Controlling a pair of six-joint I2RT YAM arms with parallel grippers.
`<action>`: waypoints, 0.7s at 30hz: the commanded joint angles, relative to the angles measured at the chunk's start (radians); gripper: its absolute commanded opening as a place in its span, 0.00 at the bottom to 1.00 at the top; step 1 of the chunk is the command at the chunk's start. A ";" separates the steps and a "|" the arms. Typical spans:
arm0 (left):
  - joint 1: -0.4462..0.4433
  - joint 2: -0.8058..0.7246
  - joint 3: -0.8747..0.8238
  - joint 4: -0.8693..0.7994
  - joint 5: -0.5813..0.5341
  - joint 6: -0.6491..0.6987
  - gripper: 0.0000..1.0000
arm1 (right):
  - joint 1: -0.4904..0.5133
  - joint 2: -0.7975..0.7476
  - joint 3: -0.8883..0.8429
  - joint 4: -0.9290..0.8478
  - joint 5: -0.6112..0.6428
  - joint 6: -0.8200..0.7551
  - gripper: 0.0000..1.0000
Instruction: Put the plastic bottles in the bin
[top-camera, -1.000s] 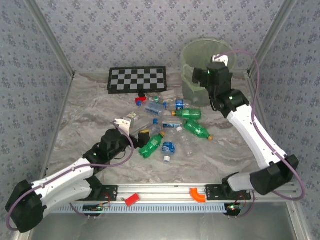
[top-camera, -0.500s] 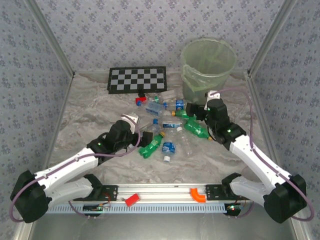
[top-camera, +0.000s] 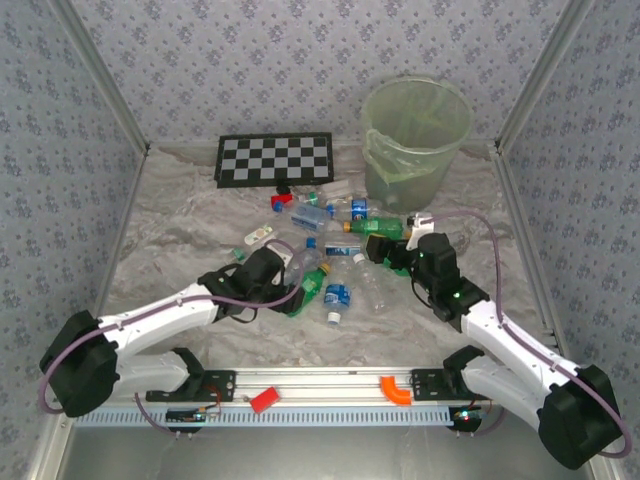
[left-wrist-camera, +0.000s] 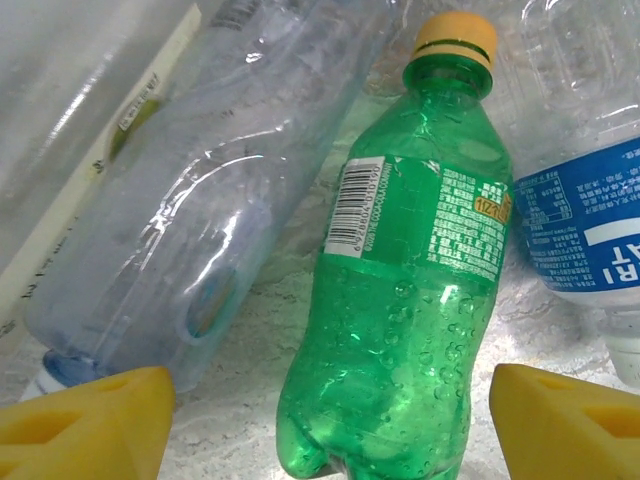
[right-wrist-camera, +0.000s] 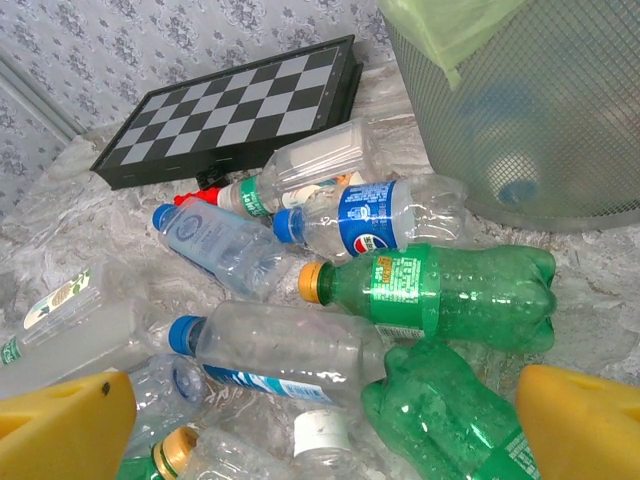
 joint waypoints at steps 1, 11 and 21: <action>-0.027 0.037 0.039 -0.016 0.005 0.021 0.81 | 0.003 -0.024 -0.040 0.068 -0.010 0.027 1.00; -0.082 0.154 0.053 0.017 -0.021 0.069 0.78 | 0.000 -0.008 -0.046 0.073 0.016 0.028 1.00; -0.115 0.283 0.104 0.032 -0.049 0.095 0.71 | -0.005 0.008 -0.047 0.078 0.009 0.037 0.99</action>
